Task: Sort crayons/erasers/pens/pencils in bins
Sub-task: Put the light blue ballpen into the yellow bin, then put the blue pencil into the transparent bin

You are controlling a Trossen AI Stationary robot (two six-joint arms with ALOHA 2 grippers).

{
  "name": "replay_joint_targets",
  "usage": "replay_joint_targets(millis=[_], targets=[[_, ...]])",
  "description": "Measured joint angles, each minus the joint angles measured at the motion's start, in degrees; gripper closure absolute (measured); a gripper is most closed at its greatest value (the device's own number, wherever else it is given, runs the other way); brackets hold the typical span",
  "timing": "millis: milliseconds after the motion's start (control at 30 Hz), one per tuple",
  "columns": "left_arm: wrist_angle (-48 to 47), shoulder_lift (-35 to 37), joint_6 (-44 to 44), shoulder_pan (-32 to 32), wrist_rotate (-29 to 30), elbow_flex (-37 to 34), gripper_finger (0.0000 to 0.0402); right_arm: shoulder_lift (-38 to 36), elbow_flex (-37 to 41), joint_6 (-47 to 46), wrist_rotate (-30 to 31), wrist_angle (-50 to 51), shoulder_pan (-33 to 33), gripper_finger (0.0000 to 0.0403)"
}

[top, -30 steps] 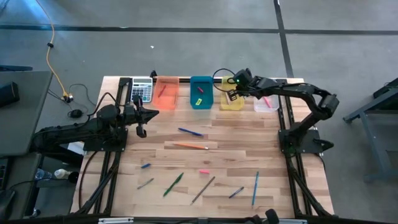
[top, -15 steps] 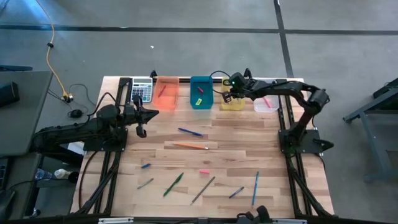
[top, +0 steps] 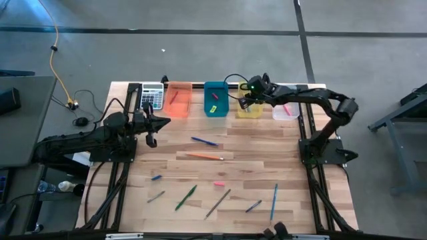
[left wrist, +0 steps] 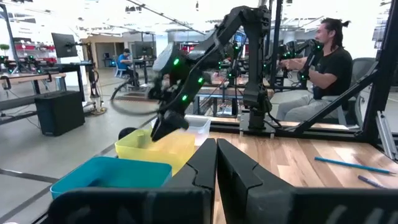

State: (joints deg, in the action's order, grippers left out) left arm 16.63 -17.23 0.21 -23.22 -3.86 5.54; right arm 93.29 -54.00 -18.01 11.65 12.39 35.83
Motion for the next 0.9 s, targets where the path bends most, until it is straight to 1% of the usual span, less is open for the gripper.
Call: replay_joint_targets(millis=[67, 167, 300, 333, 433, 500, 600, 667, 800, 900], targets=[[0.08, 0.00, -0.02, 0.02, 0.00, 0.00, 0.0398, -3.21, 0.07, 1.75, -0.19, 0.37, -1.47, 0.0286], [1.16, -0.02, -0.02, 0.02, 0.00, 0.02, 0.0398, -8.50, 2.58, 5.17, 0.16, -2.89, -5.25, 0.0320], [4.48, -0.27, 0.87, 0.02, -0.02, 0.02, 0.0399, -14.44, 10.32, 6.59, 0.22, -14.04, -12.09, 0.0385], [4.76, -0.26, 0.89, 0.02, -0.35, 0.03, 0.0399, -15.67, 12.68, 6.68, 0.24, -17.11, -13.81, 0.0394], [4.53, -0.29, 0.85, 0.02, -1.32, 0.04, 0.0399, -18.39, 18.70, 5.32, 0.90, -24.03, -19.32, 0.0389], [4.39, -0.67, 0.57, 0.02, -1.33, 0.04, 0.0399, -19.42, 20.98, 3.21, 4.01, -24.86, -23.90, 0.0389], [4.21, -1.33, 0.48, 0.02, -0.62, 0.04, 0.0399, -20.07, 21.32, 0.97, 10.13, -20.15, -31.47, 0.0400], [4.25, -1.63, 0.46, 0.02, -0.59, 0.04, 0.0399, -20.03, 19.87, -2.29, 12.93, -13.64, -36.57, 0.0400], [4.20, -1.90, 0.46, 0.02, -0.59, 0.04, 0.0399, -19.79, 16.35, -12.64, 17.34, -1.09, -46.78, 0.0402], [4.23, -1.90, 0.44, 0.02, -0.57, 0.04, 0.0399, -19.61, 14.01, -22.57, 20.15, 7.58, -54.14, 0.0403]])
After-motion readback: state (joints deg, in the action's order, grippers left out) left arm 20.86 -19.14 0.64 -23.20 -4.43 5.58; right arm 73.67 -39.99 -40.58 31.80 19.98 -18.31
